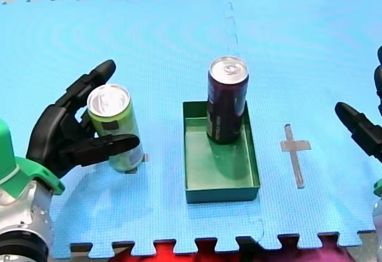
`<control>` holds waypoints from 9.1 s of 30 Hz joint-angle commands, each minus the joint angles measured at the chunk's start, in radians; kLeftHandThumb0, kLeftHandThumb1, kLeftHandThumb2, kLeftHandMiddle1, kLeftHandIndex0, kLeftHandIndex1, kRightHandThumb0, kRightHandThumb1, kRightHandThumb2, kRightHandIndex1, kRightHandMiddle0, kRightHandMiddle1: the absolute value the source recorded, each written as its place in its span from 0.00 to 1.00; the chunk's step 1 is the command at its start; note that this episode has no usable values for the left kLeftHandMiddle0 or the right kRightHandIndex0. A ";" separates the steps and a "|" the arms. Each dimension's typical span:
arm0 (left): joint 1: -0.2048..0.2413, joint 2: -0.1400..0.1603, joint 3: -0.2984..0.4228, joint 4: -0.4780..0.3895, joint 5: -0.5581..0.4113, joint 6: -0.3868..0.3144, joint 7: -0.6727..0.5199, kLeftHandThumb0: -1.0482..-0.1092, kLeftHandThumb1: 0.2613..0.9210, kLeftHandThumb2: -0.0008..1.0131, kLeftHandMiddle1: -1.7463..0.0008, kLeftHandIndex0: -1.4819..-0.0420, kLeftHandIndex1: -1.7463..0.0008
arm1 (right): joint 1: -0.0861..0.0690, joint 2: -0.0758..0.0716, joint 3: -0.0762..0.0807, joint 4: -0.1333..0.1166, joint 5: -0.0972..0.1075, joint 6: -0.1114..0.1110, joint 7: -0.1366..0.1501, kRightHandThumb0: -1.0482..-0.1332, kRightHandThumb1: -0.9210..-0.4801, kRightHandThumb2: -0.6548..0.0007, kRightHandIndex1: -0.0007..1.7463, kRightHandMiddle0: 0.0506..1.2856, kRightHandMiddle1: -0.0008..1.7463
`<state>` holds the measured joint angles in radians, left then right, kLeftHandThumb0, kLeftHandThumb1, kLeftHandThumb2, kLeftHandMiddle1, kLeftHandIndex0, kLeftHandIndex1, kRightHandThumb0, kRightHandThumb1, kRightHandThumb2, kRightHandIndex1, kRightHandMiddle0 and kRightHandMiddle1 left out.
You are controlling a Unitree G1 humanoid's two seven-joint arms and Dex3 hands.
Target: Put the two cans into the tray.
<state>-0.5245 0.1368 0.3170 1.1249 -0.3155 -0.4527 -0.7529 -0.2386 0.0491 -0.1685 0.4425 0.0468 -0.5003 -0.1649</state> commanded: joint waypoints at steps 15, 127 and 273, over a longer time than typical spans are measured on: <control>-0.011 0.001 -0.004 0.004 -0.003 0.008 -0.020 0.31 0.39 0.00 0.99 0.84 1.00 | 0.006 0.002 -0.002 -0.015 0.002 0.002 -0.002 0.75 0.49 1.00 0.00 0.46 0.00; 0.245 -0.064 -0.233 -0.888 0.137 0.304 0.450 0.86 0.62 0.16 0.00 0.65 0.00 | 0.009 0.001 -0.005 -0.020 0.001 0.012 -0.001 0.89 0.44 1.00 0.00 0.46 0.00; 0.136 -0.067 -0.414 -0.915 0.221 0.537 0.356 0.80 0.16 0.74 0.00 0.65 0.00 | 0.013 0.028 -0.003 -0.036 0.015 0.030 -0.008 0.92 0.42 1.00 0.00 0.46 0.00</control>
<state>-0.3906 0.0605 -0.0934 0.2206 -0.1005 0.0887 -0.3982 -0.2270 0.0770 -0.1702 0.4115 0.0592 -0.4720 -0.1713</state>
